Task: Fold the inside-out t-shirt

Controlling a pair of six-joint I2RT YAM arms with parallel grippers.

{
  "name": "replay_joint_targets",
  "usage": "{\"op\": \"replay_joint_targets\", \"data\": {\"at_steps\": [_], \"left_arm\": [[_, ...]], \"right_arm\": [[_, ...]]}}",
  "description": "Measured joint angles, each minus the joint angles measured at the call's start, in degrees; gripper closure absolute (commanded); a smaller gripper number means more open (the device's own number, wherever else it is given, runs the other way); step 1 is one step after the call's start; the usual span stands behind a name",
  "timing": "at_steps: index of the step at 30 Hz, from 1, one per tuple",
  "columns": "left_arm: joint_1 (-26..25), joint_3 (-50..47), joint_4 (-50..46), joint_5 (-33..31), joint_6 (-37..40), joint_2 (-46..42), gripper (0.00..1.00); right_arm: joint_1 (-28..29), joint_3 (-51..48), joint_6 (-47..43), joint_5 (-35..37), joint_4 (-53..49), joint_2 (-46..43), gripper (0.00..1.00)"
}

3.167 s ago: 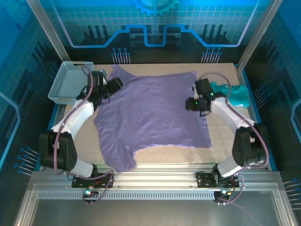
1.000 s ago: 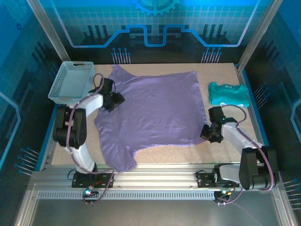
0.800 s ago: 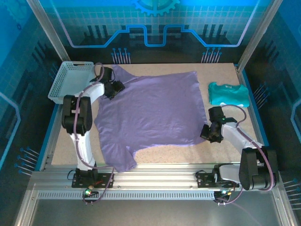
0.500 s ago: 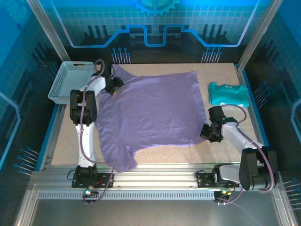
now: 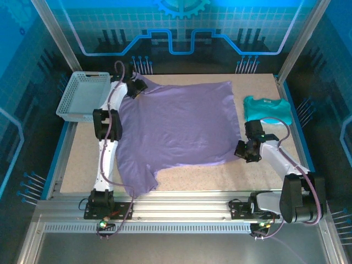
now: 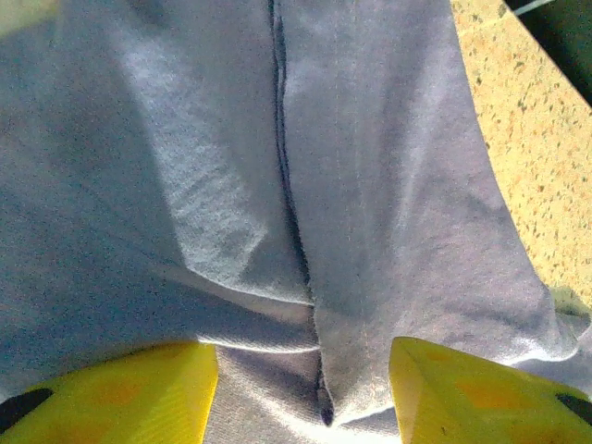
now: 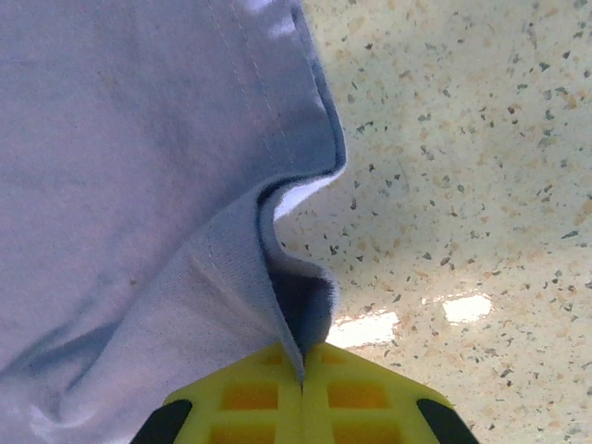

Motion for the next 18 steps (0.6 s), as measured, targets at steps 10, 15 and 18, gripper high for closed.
{"op": "replay_joint_targets", "data": {"at_steps": [10, 15, 18], "left_arm": [[1.7, -9.3, 3.1, 2.4, -0.4, -6.7, 0.36], [1.9, -39.1, 11.5, 3.2, -1.1, -32.0, 0.35], [1.3, -58.8, 19.1, 3.1, -2.7, -51.4, 0.36]], "right_arm": [[0.0, 0.3, -0.6, 0.4, 0.0, 0.2, 1.0], [0.0, 0.3, -0.6, 0.1, -0.2, -0.4, 1.0], [-0.1, 0.3, -0.8, -0.4, -0.2, -0.7, 1.0]]}}
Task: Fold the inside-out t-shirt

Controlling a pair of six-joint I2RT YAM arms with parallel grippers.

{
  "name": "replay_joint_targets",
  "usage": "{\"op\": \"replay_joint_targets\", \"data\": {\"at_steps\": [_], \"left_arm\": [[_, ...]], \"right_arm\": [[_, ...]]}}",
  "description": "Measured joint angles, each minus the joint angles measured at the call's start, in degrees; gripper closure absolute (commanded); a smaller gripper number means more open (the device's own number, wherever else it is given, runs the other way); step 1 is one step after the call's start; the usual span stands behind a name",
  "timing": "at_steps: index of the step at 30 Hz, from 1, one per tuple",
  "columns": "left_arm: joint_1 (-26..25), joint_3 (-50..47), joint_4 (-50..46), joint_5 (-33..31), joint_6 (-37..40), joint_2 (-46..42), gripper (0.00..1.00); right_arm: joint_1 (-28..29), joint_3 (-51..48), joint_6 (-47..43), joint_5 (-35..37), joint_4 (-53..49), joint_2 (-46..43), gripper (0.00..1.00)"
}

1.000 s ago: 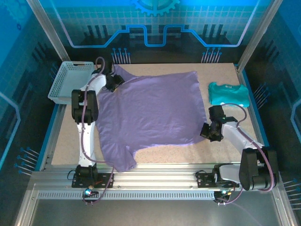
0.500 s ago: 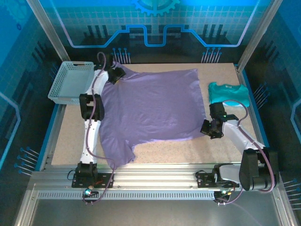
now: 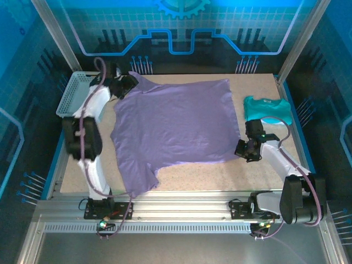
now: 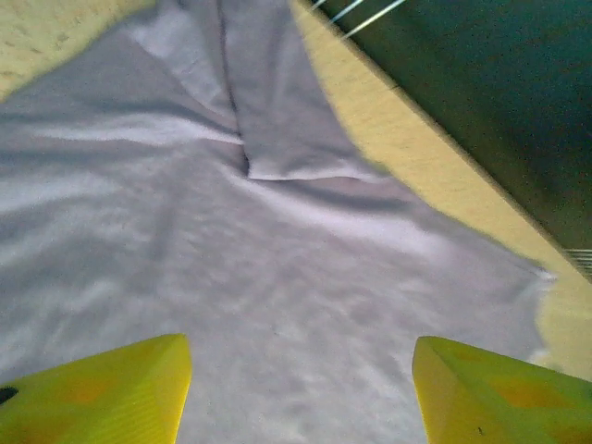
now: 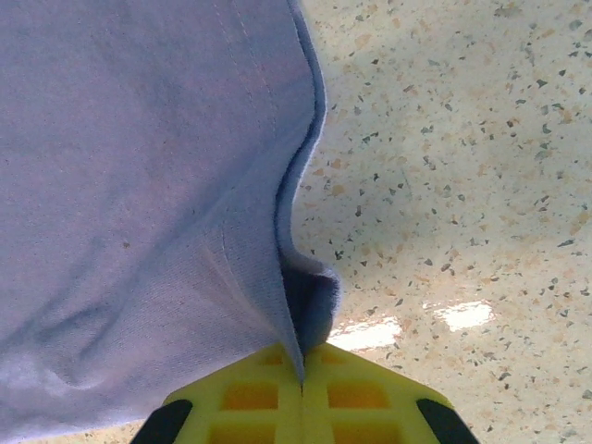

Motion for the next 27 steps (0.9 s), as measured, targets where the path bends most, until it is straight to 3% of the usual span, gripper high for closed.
{"op": "replay_joint_targets", "data": {"at_steps": [3, 6, 11, 14, 19, 22, 27], "left_arm": [[-2.6, -15.9, 1.2, -2.0, -0.5, -17.2, 0.36], [-6.9, -27.3, -2.1, -5.4, -0.1, -27.6, 0.37], [-12.5, -46.0, -17.6, -10.7, -4.1, -43.6, 0.44], [-18.0, -51.8, -26.3, -11.6, -9.9, -52.6, 0.45], [-25.0, -56.8, -31.6, -11.8, -17.4, -54.4, 0.47], [-28.2, -58.6, -32.6, -12.1, -19.9, -52.0, 0.55], [-30.6, -60.4, -30.7, -12.2, -21.4, -47.1, 0.58]], "right_arm": [[0.0, 0.0, -0.3, -1.3, 0.0, 0.0, 1.0], [-0.1, 0.0, -0.5, -3.0, 0.3, 0.0, 1.0], [-0.1, -0.1, -0.9, -6.3, 1.8, 0.0, 1.0], [-0.1, -0.2, -0.9, -8.3, 2.8, 0.0, 1.0], [-0.1, -0.3, -0.9, -9.9, 4.0, 0.0, 1.0], [-0.1, -0.5, -1.2, -10.0, 4.0, -0.2, 1.0], [-0.1, -1.0, -1.3, -9.8, 3.5, -2.5, 1.0]]}}
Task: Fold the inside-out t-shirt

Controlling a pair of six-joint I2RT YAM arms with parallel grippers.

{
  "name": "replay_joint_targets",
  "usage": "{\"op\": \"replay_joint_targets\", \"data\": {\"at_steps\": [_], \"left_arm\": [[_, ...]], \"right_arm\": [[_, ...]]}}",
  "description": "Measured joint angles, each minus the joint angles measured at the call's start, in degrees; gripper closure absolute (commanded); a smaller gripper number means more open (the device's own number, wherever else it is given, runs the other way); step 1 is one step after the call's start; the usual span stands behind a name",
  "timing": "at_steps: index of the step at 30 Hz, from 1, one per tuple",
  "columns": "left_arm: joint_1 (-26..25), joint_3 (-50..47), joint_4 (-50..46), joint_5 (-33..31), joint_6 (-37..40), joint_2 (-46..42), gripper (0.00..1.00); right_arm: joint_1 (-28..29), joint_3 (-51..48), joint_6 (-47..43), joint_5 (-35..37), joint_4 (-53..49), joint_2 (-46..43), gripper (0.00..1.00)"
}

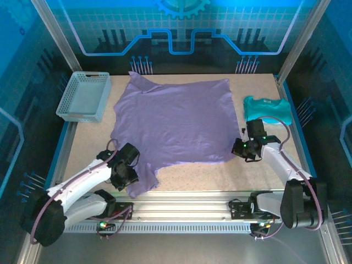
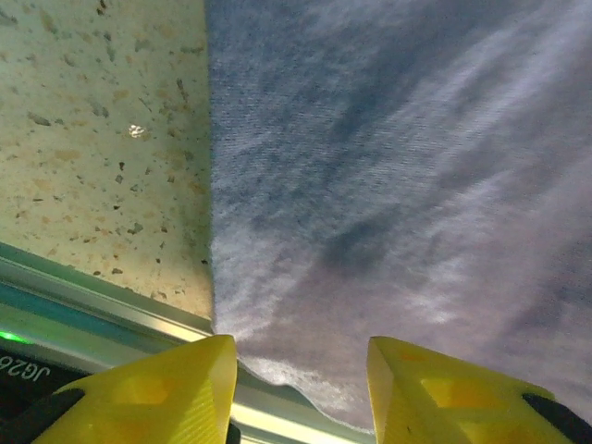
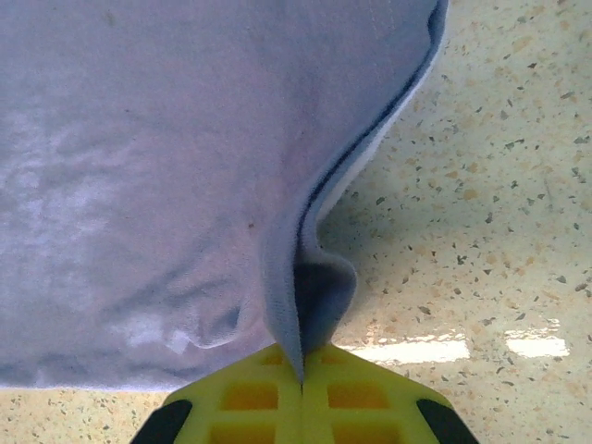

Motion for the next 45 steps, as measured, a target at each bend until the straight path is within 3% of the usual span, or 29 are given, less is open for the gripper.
{"op": "replay_joint_targets", "data": {"at_steps": [12, 26, 29, 33, 36, 40, 45], "left_arm": [[-0.3, -2.9, 5.5, 0.5, 0.0, 4.6, 0.61], [-1.0, -2.9, 8.1, 1.7, -0.7, 4.1, 1.0], [-0.5, -3.2, 7.8, 1.0, -0.4, 2.0, 1.0], [3.3, -2.9, 5.8, 0.6, 0.2, -5.2, 1.0], [8.9, -0.4, 4.1, 1.1, 1.6, -9.9, 1.0], [15.9, 5.8, 3.8, 2.9, 5.3, -10.1, 1.0], [20.9, 12.6, 4.7, 5.2, 10.3, -7.1, 1.0]], "right_arm": [[-0.4, -1.0, 0.0, 1.6, -3.1, -3.5, 1.0], [-2.1, -2.5, 0.0, 2.4, -3.7, -3.9, 1.0], [-3.8, -4.1, 0.3, 2.4, -3.7, -4.8, 1.0], [-5.9, -5.8, 0.9, 2.3, -4.0, -7.1, 1.0], [-6.8, -5.8, 1.1, 2.3, -3.9, -8.4, 1.0], [-7.0, -4.3, 0.9, 1.8, -4.0, -6.7, 1.0], [-7.4, 0.3, -0.6, 1.2, -3.1, -1.5, 1.0]]}}
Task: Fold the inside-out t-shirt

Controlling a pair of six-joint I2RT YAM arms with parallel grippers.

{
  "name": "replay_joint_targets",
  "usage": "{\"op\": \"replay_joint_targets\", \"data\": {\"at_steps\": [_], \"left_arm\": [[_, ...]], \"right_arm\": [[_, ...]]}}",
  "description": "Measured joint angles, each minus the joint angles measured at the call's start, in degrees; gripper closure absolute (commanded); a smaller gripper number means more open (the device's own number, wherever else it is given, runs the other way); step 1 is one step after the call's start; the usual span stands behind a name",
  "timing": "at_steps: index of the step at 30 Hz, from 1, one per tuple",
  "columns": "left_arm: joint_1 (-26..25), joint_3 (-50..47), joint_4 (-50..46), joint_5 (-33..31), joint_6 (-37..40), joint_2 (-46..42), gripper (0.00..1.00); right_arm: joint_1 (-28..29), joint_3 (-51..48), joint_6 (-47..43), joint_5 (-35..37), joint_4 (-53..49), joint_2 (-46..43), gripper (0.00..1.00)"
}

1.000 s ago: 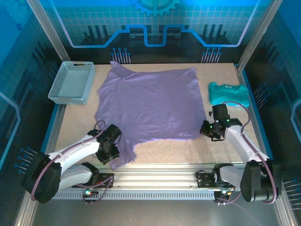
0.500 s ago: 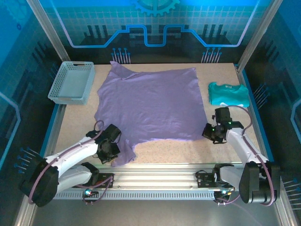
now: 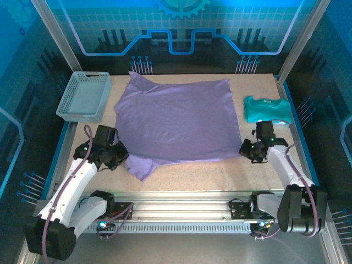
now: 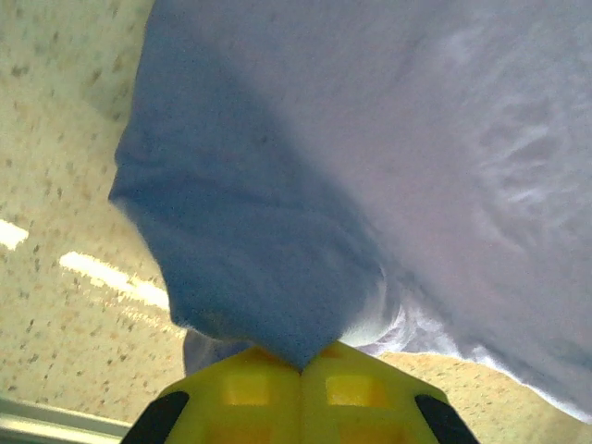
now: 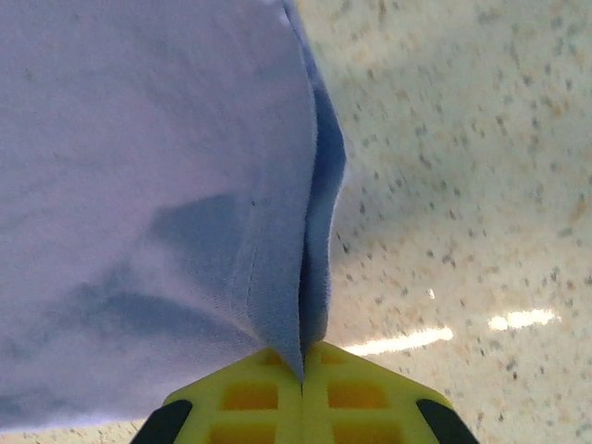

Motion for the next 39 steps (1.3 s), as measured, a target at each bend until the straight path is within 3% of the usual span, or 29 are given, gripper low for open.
{"op": "replay_joint_targets", "data": {"at_steps": [10, 31, 36, 37, 39], "left_arm": [[7.6, 9.6, 7.0, 4.0, 7.4, 13.0, 1.0], [10.9, 23.4, 19.2, 3.7, 8.2, 33.3, 1.0], [11.3, 30.9, 21.3, 3.3, 7.7, 44.0, 0.98], [11.4, 33.3, 22.1, 3.3, 7.4, 47.1, 0.96], [11.6, 37.7, 23.5, 3.3, 6.7, 53.0, 0.83]], "right_arm": [[-0.3, 11.2, -2.7, -0.7, 3.2, 15.2, 1.0], [0.1, 31.7, -3.5, -3.8, 4.5, 36.4, 0.99], [0.5, 37.7, -3.5, -3.8, 4.5, 42.5, 0.87], [0.6, 39.1, -3.7, -3.7, 4.6, 44.0, 0.83], [0.7, 41.8, -4.1, -3.5, 4.6, 46.4, 0.76]]}}
